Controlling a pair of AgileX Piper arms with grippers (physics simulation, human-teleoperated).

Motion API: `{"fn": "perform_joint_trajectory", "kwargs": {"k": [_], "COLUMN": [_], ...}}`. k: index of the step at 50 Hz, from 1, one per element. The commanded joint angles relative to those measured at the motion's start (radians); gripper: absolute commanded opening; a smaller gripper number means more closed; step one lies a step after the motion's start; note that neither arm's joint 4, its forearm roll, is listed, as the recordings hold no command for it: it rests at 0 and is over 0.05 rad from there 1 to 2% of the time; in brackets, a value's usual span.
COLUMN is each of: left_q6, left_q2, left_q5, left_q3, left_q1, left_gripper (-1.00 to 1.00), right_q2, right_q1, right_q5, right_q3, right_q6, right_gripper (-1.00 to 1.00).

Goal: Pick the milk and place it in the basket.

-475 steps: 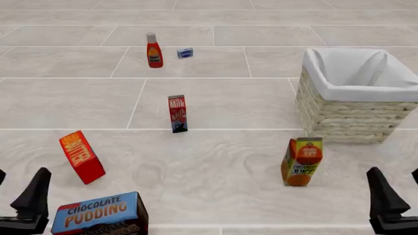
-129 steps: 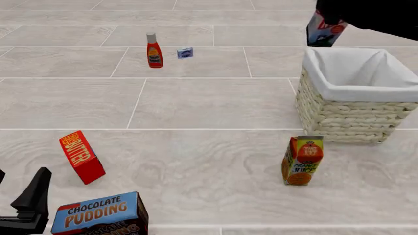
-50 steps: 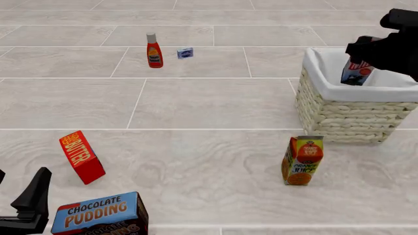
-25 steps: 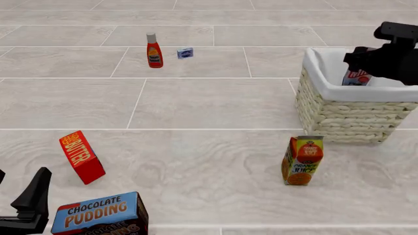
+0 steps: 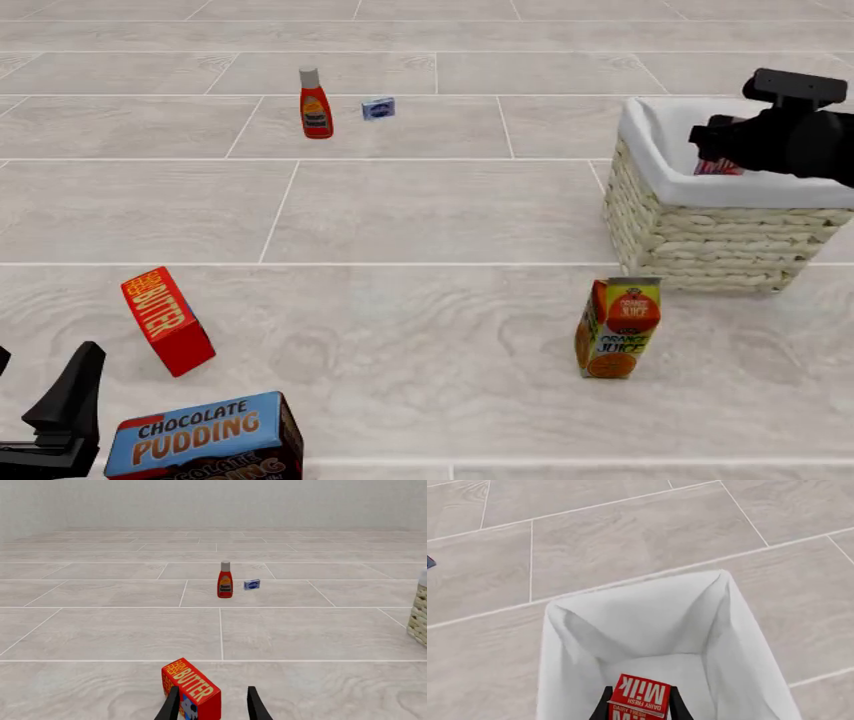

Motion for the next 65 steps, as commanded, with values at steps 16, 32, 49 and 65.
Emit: {"fn": "perform_joint_trajectory", "kwargs": {"k": [16,32,49,65], "left_q6": [0.0,0.0,0.0,0.0], "left_q2": [0.0,0.0,0.0,0.0], "left_q5": [0.0,0.0,0.0,0.0], "left_q3": [0.0,0.0,0.0,0.0], "left_q1": [0.0,0.0,0.0,0.0], "left_gripper": [1.0,1.0,1.0,1.0], "right_q2": [-0.001,-0.059,-0.23,-0.491], "right_q1": [-0.005,-0.004,0.009,0.054], "right_q5": [-0.002,0.002,0.0,-0.029], "right_q3": [-0.02,0.01,0.11,0.28], "right_q6": [0.025,0.023,0.02,0.035], "right_gripper": [1.0,1.0,1.0,1.0]}}
